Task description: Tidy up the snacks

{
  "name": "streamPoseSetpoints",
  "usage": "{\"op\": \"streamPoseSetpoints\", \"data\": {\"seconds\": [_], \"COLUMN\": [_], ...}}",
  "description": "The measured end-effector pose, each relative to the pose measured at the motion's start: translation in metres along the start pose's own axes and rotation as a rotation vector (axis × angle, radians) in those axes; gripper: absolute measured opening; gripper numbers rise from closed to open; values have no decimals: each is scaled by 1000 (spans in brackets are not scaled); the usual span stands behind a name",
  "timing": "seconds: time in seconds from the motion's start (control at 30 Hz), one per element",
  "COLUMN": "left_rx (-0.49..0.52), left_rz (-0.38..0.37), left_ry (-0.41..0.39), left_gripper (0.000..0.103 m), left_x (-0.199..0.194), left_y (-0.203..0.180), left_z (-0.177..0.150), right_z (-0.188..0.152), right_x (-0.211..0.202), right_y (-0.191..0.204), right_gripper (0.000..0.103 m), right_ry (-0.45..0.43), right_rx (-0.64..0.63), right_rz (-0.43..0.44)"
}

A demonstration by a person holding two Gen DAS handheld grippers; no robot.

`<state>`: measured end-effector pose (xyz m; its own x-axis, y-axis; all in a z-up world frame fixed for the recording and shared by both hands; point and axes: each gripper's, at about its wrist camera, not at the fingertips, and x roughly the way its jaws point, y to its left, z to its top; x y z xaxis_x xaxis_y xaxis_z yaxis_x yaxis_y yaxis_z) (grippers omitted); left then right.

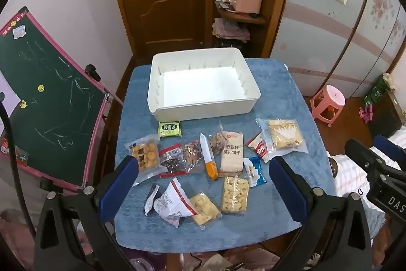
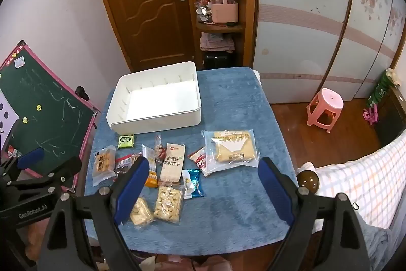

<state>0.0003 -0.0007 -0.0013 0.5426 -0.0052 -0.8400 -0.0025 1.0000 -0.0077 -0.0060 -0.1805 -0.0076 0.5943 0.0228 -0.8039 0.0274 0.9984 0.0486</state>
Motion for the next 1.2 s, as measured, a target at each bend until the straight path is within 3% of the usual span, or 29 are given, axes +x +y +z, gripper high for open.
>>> {"op": "streamPoseSetpoints", "data": {"seconds": [0.43, 1.2], "left_rx": [-17, -19], "left_rz": [-51, -40], "left_ry": [35, 47], "left_gripper": [102, 102], "left_x": [1, -3], "left_y": [4, -8], "left_z": [0, -13], "right_z": [2, -6], "right_x": [-4, -7], "right_y": [3, 1], "right_gripper": [89, 89], "right_ry": [-6, -12], "right_rx": [-2, -25], "right_rz": [11, 30]}}
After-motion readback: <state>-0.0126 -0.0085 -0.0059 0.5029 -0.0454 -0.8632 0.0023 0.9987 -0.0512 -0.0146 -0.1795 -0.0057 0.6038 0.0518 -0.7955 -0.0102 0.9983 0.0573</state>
